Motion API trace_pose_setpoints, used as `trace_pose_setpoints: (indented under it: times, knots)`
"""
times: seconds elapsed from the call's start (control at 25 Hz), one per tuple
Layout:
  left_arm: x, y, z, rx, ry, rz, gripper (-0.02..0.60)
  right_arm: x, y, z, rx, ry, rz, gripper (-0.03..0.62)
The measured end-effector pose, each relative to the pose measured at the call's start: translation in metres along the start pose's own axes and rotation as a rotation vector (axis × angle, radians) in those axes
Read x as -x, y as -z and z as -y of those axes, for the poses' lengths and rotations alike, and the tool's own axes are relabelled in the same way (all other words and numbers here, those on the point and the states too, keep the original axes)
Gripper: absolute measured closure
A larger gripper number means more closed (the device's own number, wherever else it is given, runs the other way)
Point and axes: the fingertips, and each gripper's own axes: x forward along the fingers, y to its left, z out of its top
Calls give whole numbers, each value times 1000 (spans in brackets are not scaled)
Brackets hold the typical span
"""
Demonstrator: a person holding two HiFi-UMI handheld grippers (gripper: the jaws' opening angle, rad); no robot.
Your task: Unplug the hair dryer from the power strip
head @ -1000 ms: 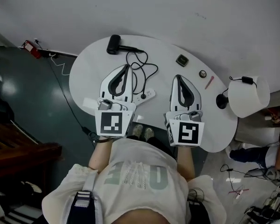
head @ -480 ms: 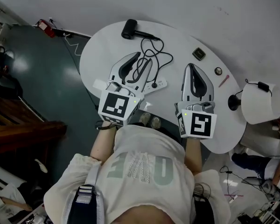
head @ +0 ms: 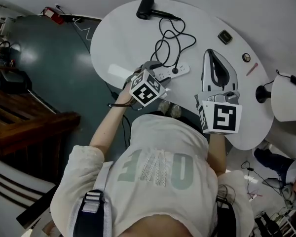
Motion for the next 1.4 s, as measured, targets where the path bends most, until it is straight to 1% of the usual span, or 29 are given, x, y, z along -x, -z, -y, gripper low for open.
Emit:
trace_pose_setpoints:
  times: [0.12,0.24,0.32,0.44,0.56,0.72,0.84,0.96,1.08,1.16,1.2,1.24,1.28,1.32,1.4]
  knots:
    - [-27,27,7,-27,55,-127,333,-2,4,-1,6,-12,-14,591]
    - [-44,42,9,-41,76,-205,333,-2,8,-2,11,-21,-30,591]
    - [-52,48,10,-61,87,-237,333,-4,11,-2,15,-24,-42,591]
    - [-59,50,10,-102,99,-255,333,-7,17,0,19,-26,-58,591]
    - [-61,52,11,-113,115,-284,333,-8,24,1,16,-29,-79,591]
    - [-65,55,11,-123,122,-364,333,-8,32,2,-8,-15,-94,591]
    - [-65,58,11,-124,133,-422,333,-8,33,0,-14,-29,-83,591]
    - [-66,58,12,-118,152,-438,333,-8,34,0,-22,-36,-73,591]
    - [-65,57,10,-106,164,-420,333,-10,40,-1,-37,-46,-70,591]
    - [-65,58,9,-99,168,-415,333,-11,47,-5,-61,-78,-54,591]
    - [-65,58,9,-97,172,-415,333,-12,52,-9,-79,-110,-40,591]
    - [-66,58,10,-94,178,-413,333,-13,59,-14,-100,-154,-31,537]
    - [-66,58,11,-91,185,-409,333,-16,69,-20,-123,-203,-33,390]
    - [-66,57,12,-89,189,-404,333,-18,82,-25,-144,-246,-50,367]
    - [-66,57,12,-87,191,-395,333,-25,117,-35,-165,-296,-124,367]
